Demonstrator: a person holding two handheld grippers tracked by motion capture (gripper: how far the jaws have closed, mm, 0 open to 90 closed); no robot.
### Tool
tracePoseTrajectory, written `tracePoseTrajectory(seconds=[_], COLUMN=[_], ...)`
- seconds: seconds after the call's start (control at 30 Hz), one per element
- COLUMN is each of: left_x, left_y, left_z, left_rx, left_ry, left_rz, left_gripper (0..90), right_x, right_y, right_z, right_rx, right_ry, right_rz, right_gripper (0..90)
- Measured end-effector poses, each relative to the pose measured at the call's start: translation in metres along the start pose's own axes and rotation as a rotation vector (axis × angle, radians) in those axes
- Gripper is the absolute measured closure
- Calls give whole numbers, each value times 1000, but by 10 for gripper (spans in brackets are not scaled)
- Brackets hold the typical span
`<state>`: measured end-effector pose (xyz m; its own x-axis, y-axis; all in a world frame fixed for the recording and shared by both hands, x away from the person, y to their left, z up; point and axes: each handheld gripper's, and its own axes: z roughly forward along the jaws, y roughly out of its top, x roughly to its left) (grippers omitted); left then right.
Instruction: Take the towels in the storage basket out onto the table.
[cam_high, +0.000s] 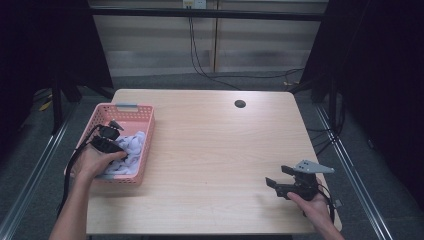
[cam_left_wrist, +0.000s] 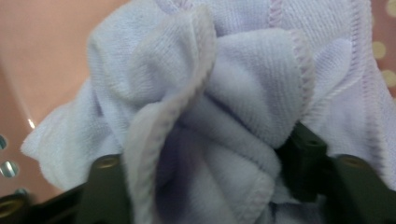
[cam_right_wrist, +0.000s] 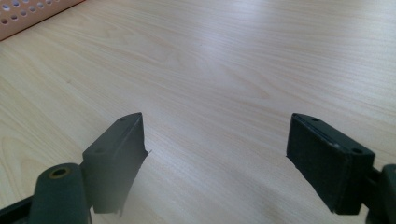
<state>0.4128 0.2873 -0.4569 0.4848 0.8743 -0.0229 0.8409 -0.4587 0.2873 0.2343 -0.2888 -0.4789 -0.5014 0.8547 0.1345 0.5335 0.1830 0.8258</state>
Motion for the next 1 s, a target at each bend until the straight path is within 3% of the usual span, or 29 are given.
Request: tracePoseTrajectory(seconds=[0.07,0.17,0.3,0.33,0.53,0.67,0.73,1.0], left_x=[-2,-4,-1,4,15,19,22,28], left_y=[1,3,0,-4,-14,-18,-22,-28], left_z=[-1,-2,-5,-7,-17,-24,-32,-56], left_rx=[4,11,-11,-44,-129,-166,-224,-334], left_ry=[11,17,-9,-30,-95,-107,-137,-200], left_rz=[20,33,22,9,-43,-67,-88,-113], left_gripper=[503,541,601,619,663,667,667,667], right_x=[0,-1,-1,-1,-2,-2,-2,-2], right_y=[0,0,2,1,2,2,2,2], right_z=[0,1,2,2,2,1,1,0], right_rx=[0,4,6,10,8,7,7,9], right_ry=[-1,-5,-4,-7,-16,-15,-14,-13], right_rz=[0,-3,1,6,13,15,13,15], right_gripper=[191,191,191,189,187,187,186,185])
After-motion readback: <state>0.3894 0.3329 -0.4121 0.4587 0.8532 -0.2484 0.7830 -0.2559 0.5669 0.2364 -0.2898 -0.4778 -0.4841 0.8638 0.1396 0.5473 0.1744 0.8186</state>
